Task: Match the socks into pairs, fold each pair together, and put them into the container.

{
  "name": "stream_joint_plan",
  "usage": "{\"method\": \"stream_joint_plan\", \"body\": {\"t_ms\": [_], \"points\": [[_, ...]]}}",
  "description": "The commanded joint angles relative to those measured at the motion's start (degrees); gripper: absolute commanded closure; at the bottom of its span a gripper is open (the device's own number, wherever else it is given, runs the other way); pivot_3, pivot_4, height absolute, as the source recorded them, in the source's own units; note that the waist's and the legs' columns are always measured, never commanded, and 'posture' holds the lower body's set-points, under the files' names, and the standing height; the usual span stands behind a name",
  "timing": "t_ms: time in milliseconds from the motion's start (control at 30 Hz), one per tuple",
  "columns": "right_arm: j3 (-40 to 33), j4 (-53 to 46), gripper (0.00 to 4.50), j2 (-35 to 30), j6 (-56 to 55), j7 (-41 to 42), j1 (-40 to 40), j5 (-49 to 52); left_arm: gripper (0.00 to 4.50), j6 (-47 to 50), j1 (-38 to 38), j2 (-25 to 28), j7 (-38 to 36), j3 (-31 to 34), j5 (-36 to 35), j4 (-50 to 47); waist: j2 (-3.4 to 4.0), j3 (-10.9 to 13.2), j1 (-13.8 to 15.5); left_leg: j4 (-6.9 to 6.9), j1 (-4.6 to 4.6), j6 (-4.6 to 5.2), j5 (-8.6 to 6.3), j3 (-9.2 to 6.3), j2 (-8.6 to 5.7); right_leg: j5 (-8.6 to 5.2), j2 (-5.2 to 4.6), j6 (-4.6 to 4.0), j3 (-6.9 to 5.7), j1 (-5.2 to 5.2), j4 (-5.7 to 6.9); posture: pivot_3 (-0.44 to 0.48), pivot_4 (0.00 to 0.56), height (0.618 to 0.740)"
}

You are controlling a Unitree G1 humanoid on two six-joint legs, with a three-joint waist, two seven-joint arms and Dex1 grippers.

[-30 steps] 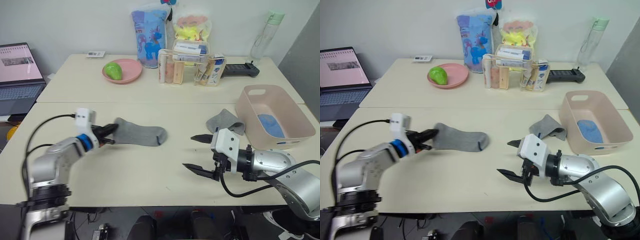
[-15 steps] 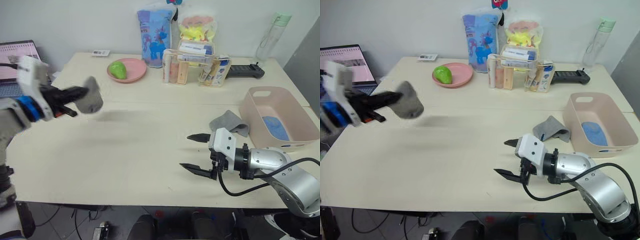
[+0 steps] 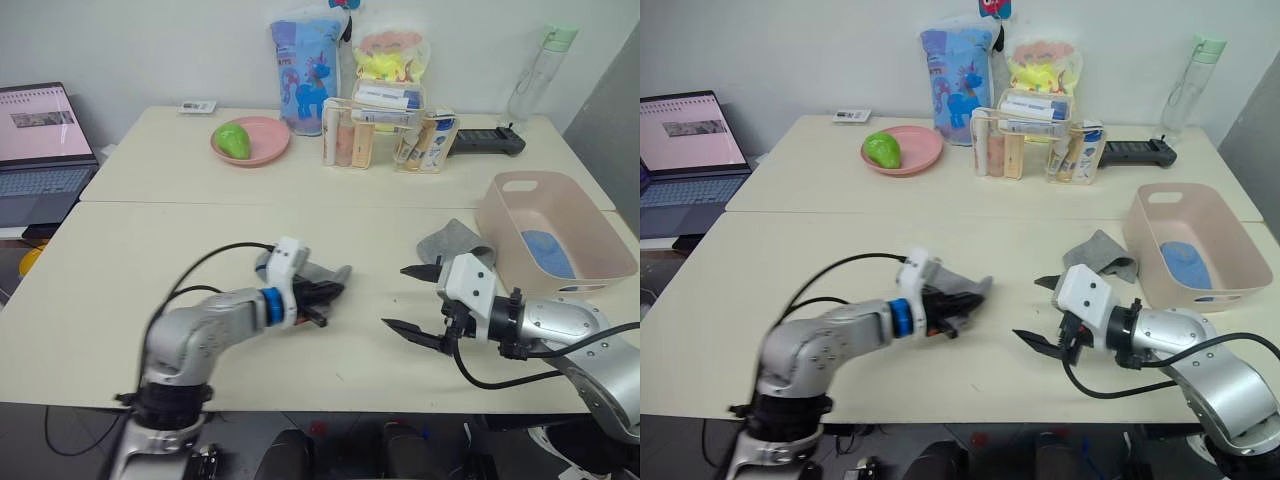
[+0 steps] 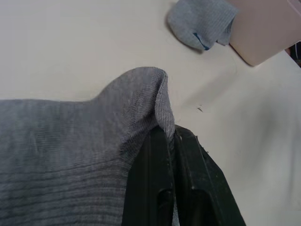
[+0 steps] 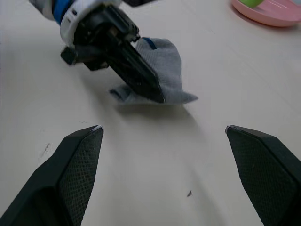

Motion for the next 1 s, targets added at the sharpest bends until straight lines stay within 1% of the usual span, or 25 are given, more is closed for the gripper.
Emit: {"method": "stream_joint_plan", "body": {"t_ms": [33,67,133,167,267,333,367,400,433,467,533,567,600,633,667,700,733,767,833,867,933,1000], "points": [[-2.11,-2.03,0.00,-1.16,-0.39,-0.19,0.64,-0.45,4.49,-2.91,-4.43,-4.22,1.31,-0.10,0.74,2.59,-0.01,0.01,0.00,0.00,0.00,0.00,0.00,0.00,0.01,0.00,0.01,0.00,0.00,-0.01,0.01,0.000,0.150,0.703],[-2.28,-2.00,0.00,-1.35,-0.44,-0.19,0.74,-0.45,4.49,-3.06,-5.30,-5.00,1.74,-1.27,1.79,3.49,-0.01,0.01,-0.04,0.00,0.00,0.00,0.00,0.02,0.00,0.00,0.01,0.00,0.01,-0.01,0.01,0.000,0.150,0.703],[-2.61,-1.75,0.00,-1.66,-0.61,-0.19,0.93,-0.53,4.00,-4.50,-6.27,-5.12,1.11,-4.24,4.19,4.55,-0.01,0.00,-0.18,-0.01,0.01,0.00,0.00,0.06,0.01,0.00,0.01,0.00,0.03,-0.01,0.01,0.000,0.150,0.703],[-2.63,-1.67,0.00,-1.86,-0.77,-0.09,0.98,-0.70,3.78,-4.82,-6.46,-5.71,1.36,-4.27,4.48,4.93,0.00,0.00,-0.24,-0.02,0.02,0.00,0.00,0.08,0.01,0.00,0.01,0.00,0.06,-0.01,0.02,0.000,0.150,0.703],[-2.73,-1.64,0.00,-2.02,-0.90,-0.04,1.12,-0.82,2.89,-5.24,-6.86,-7.32,2.14,-3.21,4.50,5.28,0.00,0.00,-0.21,-0.02,0.03,0.00,0.00,0.08,0.02,0.00,0.01,0.00,0.07,-0.01,0.01,0.000,0.150,0.703],[-2.87,-1.53,0.00,-2.06,-1.00,-0.09,1.41,-0.91,2.24,-4.87,-7.19,-7.20,0.41,-2.52,2.42,1.58,0.00,0.00,-0.20,-0.02,0.03,0.00,0.00,0.07,0.02,0.00,0.01,0.00,0.07,-0.01,0.01,0.000,0.150,0.703],[-2.94,-1.54,0.00,-2.07,-0.98,-0.11,1.68,-0.91,1.85,-6.19,-6.78,-5.67,-1.89,-2.78,1.82,-1.68,-0.01,0.01,-0.20,-0.02,0.03,0.00,0.00,0.08,0.01,0.00,0.01,0.00,0.07,-0.01,0.01,0.000,0.150,0.703],[-2.92,-1.51,0.00,-2.05,-0.92,-0.09,1.95,-0.90,1.54,-6.48,-6.27,-3.04,-4.16,-2.90,1.43,-4.51,-0.02,0.01,-0.23,-0.01,0.01,-0.01,0.00,0.07,0.02,0.00,0.01,0.00,0.07,-0.02,0.01,0.000,0.150,0.703],[-2.85,-1.48,0.00,-2.01,-0.95,-0.04,2.16,-0.92,1.27,-6.81,-5.60,-0.51,-6.23,-2.33,1.11,-6.19,-0.01,0.00,-0.29,-0.02,0.00,-0.01,0.01,0.09,0.03,0.00,0.01,0.00,0.08,-0.04,0.00,0.000,0.150,0.703],[-2.68,-1.39,0.00,-1.94,-1.03,0.00,2.27,-1.00,0.90,-8.84,-4.80,2.06,-8.71,-1.56,1.42,-6.96,0.02,-0.01,-0.38,-0.03,0.02,-0.01,0.01,0.10,0.05,0.00,0.02,0.00,0.09,-0.03,0.00,0.000,0.150,0.703],[-2.12,-1.11,0.00,-1.89,-1.28,0.12,2.32,-1.41,0.25,-16.89,-3.05,9.13,-16.41,-1.54,4.52,-6.78,0.11,-0.07,-0.47,-0.07,0.09,-0.02,0.01,0.11,0.09,0.00,0.06,0.00,0.10,-0.02,0.01,0.000,0.150,0.703],[-1.82,-0.96,0.00,-1.87,-1.47,0.18,2.29,-1.73,0.03,-21.83,-2.11,12.75,-21.08,-2.17,6.42,-6.13,0.13,-0.07,-0.50,-0.08,0.12,-0.02,0.01,0.14,0.10,0.00,0.06,0.00,0.12,-0.02,0.02,0.000,0.150,0.703],[-1.35,-0.73,0.00,-1.77,-1.66,0.19,2.20,-2.16,0.03,-28.19,-1.10,17.51,-26.58,-3.07,9.54,-4.07,0.14,-0.06,-0.51,-0.10,0.14,-0.02,0.01,0.15,0.10,0.00,0.07,0.00,0.12,-0.02,0.03,0.000,0.150,0.703],[-1.08,-0.56,0.00,-1.68,-1.82,0.24,2.18,-2.49,0.03,-32.70,-0.44,20.53,-30.19,-3.70,11.59,-2.39,0.16,-0.05,-0.43,-0.10,0.13,-0.02,0.01,0.14,0.10,0.00,0.08,-0.01,0.11,-0.02,0.03,0.000,0.150,0.703],[-0.56,-0.31,0.00,-1.50,-1.95,0.22,2.07,-2.91,0.03,-40.14,-0.36,24.10,-34.13,-4.99,15.57,1.47,0.18,-0.04,-0.32,-0.11,0.12,-0.02,0.01,0.13,0.10,0.00,0.08,-0.01,0.09,-0.02,0.00,0.000,0.150,0.703],[-0.01,-0.07,0.00,-1.37,-2.10,0.28,1.93,-3.26,0.03,-46.66,-0.70,26.58,-37.55,-5.92,18.67,5.58,0.18,-0.04,-0.26,-0.10,0.12,-0.02,0.01,0.13,0.08,-0.01,0.07,-0.01,0.09,-0.01,-0.01,0.000,0.150,0.703],[0.55,0.13,0.00,-1.17,-2.18,0.24,1.74,-3.57,0.03,-51.81,-1.45,27.96,-40.18,-6.57,20.75,9.83,0.19,-0.03,-0.10,-0.11,0.11,-0.02,0.01,0.12,0.07,0.00,0.06,-0.02,0.08,0.00,-0.08,0.000,0.150,0.703],[1.37,0.36,0.00,-0.80,-2.08,0.04,1.32,-3.90,0.03,-60.04,-2.87,29.39,-43.00,-8.01,24.27,15.77,0.18,-0.03,0.16,-0.10,0.10,-0.02,0.01,0.10,0.05,0.00,0.05,-0.02,0.06,0.03,-0.13,0.000,0.150,0.703],[2.44,0.67,0.00,-0.24,-1.87,-0.16,0.67,-4.46,0.03,-71.95,-5.49,30.16,-46.07,-9.96,29.18,24.63,0.18,-0.03,0.56,-0.10,0.07,-0.01,0.00,0.07,-0.01,0.00,0.00,-0.02,0.02,0.04,-0.20,0.000,0.150,0.703],[3.35,0.94,0.00,0.07,-1.76,-0.34,0.18,-5.11,0.03,-77.98,-7.60,29.87,-45.92,-11.01,32.28,29.80,0.18,-0.03,0.86,-0.09,0.04,0.00,0.00,0.07,-0.02,0.01,0.00,-0.01,0.01,0.04,-0.26,0.000,0.150,0.703],[5.77,1.59,0.00,0.61,-1.50,-0.96,-1.04,-7.02,0.03,-84.50,-11.77,27.95,-45.69,-12.30,35.62,38.17,0.16,-0.02,1.07,-0.08,-0.04,0.01,-0.01,0.07,-0.05,0.02,-0.02,0.01,-0.03,-0.01,-0.28,0.000,0.150,0.703],[8.10,2.36,0.00,1.67,-0.81,-2.03,-2.43,-8.93,0.03,-90.90,-15.90,25.57,-43.71,-14.18,39.90,46.56,0.16,-0.02,1.22,-0.07,-0.08,0.02,-0.01,0.05,-0.06,0.02,-0.02,0.02,-0.09,-0.04,-0.28,0.000,0.150,0.703]]}}
